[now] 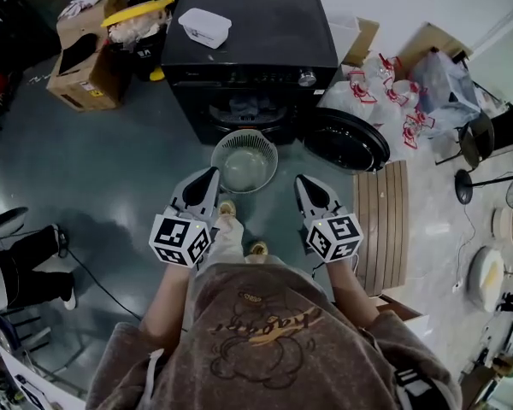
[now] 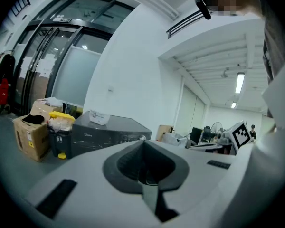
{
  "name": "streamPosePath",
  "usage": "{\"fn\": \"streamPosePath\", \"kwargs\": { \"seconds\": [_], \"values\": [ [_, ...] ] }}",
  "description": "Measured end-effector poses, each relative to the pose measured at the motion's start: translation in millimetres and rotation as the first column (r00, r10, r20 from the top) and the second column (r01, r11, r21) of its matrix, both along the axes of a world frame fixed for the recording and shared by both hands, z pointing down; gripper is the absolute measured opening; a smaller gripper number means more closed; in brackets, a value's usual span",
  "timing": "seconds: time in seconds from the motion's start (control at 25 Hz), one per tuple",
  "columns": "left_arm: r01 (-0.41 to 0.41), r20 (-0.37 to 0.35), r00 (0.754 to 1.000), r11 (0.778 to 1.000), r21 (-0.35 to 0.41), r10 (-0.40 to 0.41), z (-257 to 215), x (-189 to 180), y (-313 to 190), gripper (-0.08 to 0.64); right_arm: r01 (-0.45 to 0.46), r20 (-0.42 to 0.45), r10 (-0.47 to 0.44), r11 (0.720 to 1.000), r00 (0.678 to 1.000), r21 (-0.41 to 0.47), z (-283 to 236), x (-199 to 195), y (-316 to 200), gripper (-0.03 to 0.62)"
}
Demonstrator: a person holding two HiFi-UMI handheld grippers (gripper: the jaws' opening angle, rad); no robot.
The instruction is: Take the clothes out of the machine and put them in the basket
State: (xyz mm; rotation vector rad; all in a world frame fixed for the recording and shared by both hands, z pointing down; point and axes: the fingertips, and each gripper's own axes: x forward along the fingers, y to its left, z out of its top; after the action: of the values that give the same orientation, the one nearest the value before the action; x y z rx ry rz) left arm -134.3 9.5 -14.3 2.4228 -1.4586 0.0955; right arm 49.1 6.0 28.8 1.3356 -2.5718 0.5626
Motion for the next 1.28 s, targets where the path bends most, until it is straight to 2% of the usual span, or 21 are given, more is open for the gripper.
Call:
{"fn": "streamPosePath", "kwargs": {
  "seconds": [0.36,0.6,0.72,0.92,1.28],
  "values": [
    [-0.083,-0.011,0.997,0.996,-0.027,0.083,29,-21,-103,0.003,-0.068,0.008,0.068,0.998,0.998,-0.001,14,-28,-97,-0.005],
    [-0.132,-0.011,0.991,0.991,-0.029,0.132,80,-24,-165,0.003,-0.060,-0.017,0.061,0.998,0.998,0.009,64,-47,-159,-0.005],
    [-0.130,-0.012,0.991,0.991,-0.016,0.130,119,-29,-198,0.003,-0.042,-0.039,0.043,0.999,0.998,0.030,105,-55,-188,-0.005],
    [-0.134,-0.008,0.991,0.991,0.003,0.134,206,-30,-237,0.003,-0.059,-0.024,0.061,0.997,0.998,0.052,188,-50,-225,-0.005],
    [-0.155,0.019,0.988,0.987,0.049,0.154,355,-16,-259,0.003,-0.073,0.024,0.071,0.994,0.997,0.085,336,-38,-251,-0.005]
  ]
}}
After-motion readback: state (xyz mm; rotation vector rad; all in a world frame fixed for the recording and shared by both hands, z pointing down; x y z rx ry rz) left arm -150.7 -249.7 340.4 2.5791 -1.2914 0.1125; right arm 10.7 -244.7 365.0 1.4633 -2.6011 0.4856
